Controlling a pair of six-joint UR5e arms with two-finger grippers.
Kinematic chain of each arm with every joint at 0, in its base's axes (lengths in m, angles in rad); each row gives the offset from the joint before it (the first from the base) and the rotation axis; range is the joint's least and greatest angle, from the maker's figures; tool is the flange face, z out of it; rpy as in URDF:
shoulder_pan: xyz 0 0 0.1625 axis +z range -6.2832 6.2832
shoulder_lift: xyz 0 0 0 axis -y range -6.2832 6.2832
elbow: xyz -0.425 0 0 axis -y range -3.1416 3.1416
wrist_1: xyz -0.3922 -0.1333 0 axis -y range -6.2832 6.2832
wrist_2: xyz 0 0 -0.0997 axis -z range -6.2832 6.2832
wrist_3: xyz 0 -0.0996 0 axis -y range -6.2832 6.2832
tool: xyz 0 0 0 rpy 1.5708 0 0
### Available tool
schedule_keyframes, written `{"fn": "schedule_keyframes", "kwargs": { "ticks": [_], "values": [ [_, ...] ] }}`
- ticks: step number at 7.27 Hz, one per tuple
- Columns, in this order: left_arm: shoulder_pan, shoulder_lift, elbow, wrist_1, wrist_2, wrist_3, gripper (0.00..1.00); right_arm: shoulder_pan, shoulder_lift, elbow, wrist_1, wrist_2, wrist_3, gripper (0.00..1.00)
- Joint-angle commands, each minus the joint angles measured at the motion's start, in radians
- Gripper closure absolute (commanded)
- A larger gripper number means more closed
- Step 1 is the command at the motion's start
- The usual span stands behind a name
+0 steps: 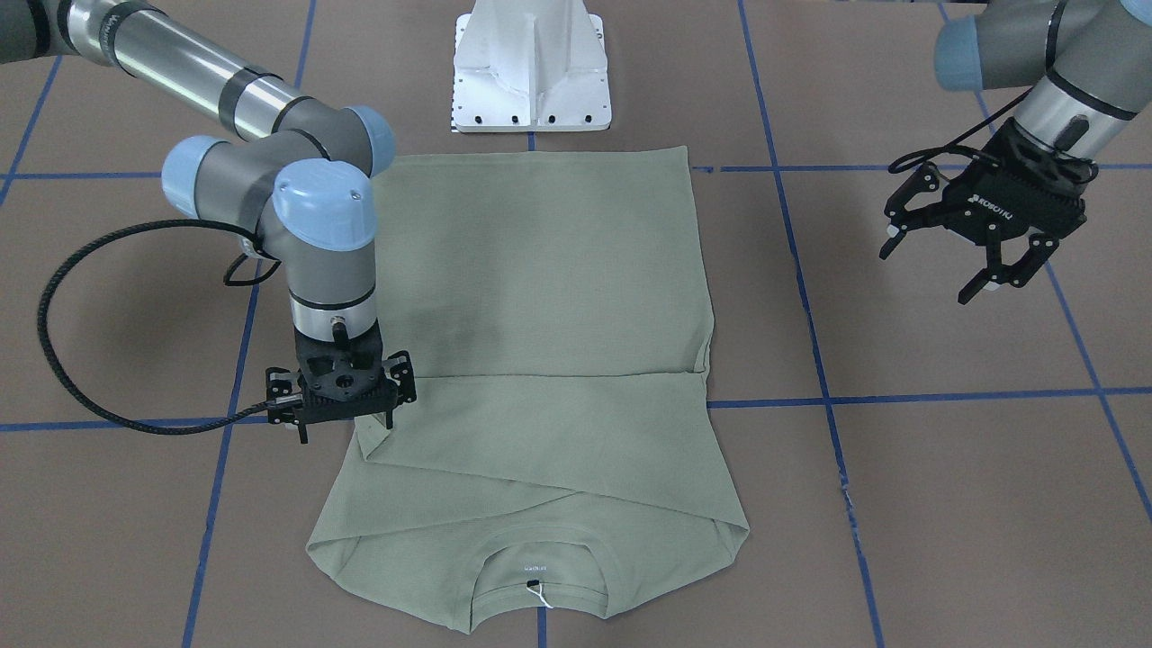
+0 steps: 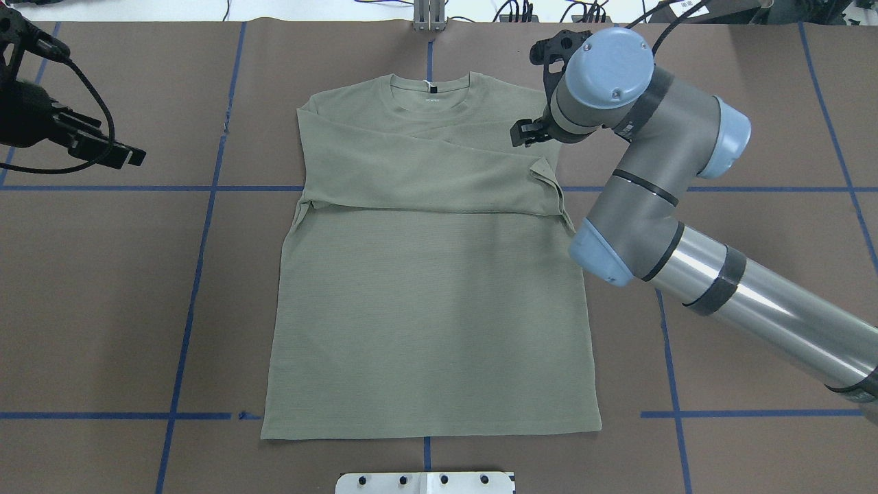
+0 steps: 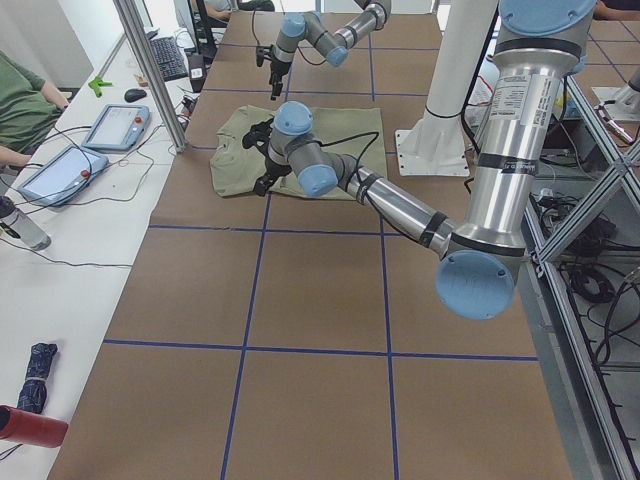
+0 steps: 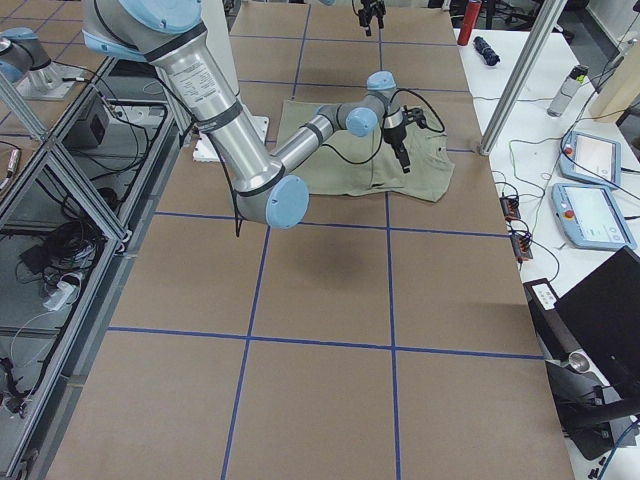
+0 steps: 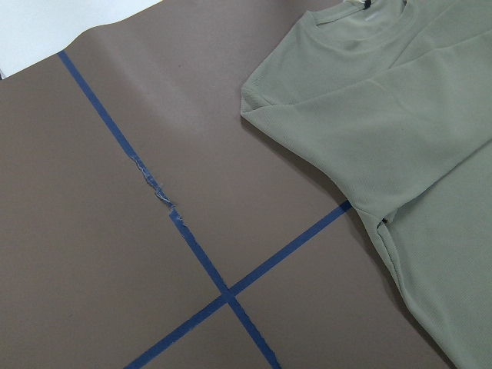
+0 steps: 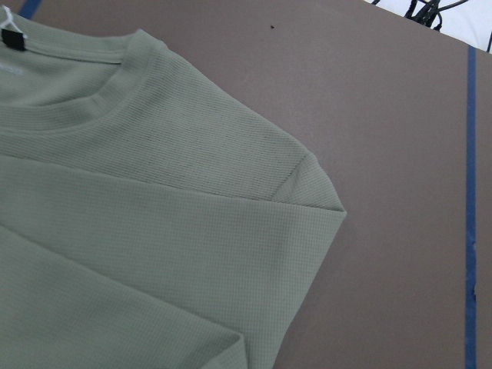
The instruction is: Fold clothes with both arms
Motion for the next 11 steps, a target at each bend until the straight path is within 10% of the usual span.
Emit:
{"fn": "schedule_keyframes", "kwargs": {
  "ticks": [1,4,9,11],
  "values": [
    [0.008,0.015,-0.007,-0.116,0.011,-0.307,0.00,-0.016,-0.132,0.228,0.076,0.061,0.394,0.00],
    [0.154,0.129,-0.036,-0.411,0.143,-0.761,0.00,-0.111,-0.453,0.405,0.465,-0.006,0.814,0.01],
    [0.746,0.220,-0.140,-0.372,0.738,-1.248,0.03,-0.451,-0.701,0.537,0.470,-0.398,1.052,0.06],
    [0.859,0.207,-0.140,-0.306,0.831,-1.406,0.21,-0.518,-0.701,0.536,0.415,-0.462,1.083,0.06]
  ]
}}
